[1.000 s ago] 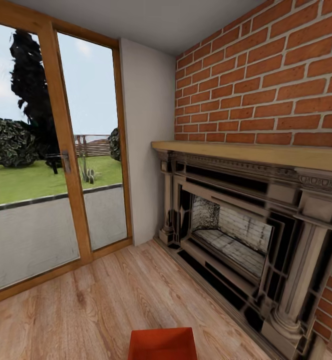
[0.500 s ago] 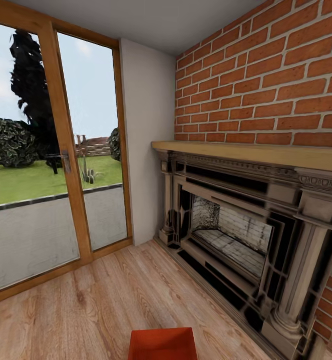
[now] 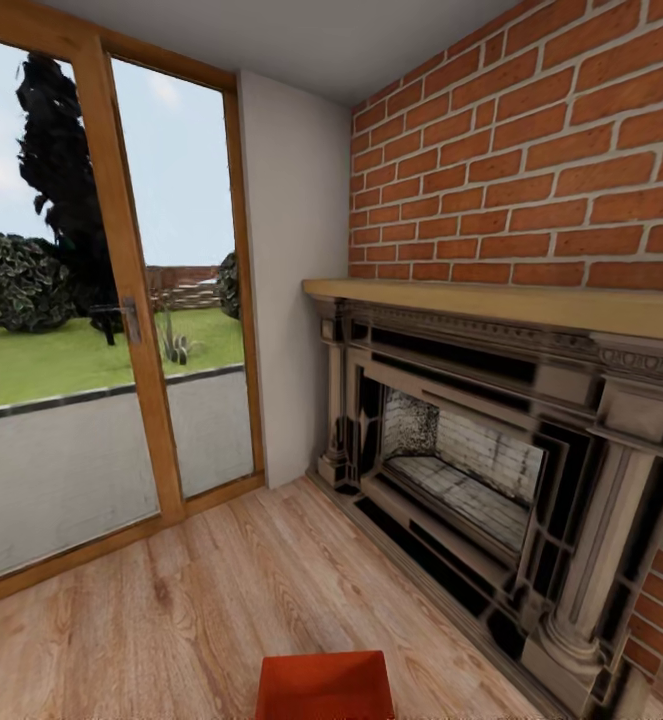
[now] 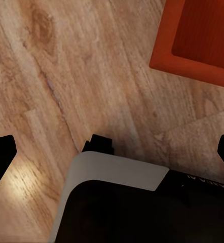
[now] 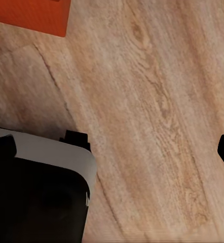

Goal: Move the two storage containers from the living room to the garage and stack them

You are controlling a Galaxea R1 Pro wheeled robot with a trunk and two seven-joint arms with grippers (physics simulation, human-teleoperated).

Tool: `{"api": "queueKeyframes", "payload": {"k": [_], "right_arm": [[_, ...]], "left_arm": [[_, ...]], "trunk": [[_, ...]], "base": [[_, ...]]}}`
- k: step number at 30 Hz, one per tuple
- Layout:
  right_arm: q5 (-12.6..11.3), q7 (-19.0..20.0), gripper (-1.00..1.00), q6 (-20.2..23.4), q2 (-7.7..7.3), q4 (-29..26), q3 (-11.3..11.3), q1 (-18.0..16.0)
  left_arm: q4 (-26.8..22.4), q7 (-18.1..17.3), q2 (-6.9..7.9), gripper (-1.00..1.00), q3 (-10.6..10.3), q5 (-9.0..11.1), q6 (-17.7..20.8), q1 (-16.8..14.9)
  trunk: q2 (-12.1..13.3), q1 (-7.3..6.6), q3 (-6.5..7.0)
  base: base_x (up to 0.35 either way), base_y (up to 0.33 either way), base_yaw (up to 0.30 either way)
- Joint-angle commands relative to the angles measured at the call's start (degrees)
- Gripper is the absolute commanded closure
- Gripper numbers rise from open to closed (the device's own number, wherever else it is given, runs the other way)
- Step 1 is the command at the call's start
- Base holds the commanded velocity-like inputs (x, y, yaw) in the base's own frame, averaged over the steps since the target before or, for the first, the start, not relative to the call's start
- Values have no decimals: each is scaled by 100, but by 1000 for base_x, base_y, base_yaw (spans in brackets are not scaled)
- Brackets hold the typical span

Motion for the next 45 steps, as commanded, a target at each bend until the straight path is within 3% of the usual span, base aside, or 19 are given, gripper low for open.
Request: {"api": "queueKeyframes", "payload": {"k": [1, 45], "right_arm": [[5, -18, -100, -24, 2, 15, 26, -7], [-35, 35, -100, -6, 3, 15, 11, -7]], "left_arm": [[-2, 14, -1, -100, -51, 36, -2, -4], [-25, 13, -4, -100, -70, -9, -9, -5]], "trunk": [[-5, 0, -16], [-5, 0, -413]], "base": [[0, 0, 0], [0, 0, 0]]}}
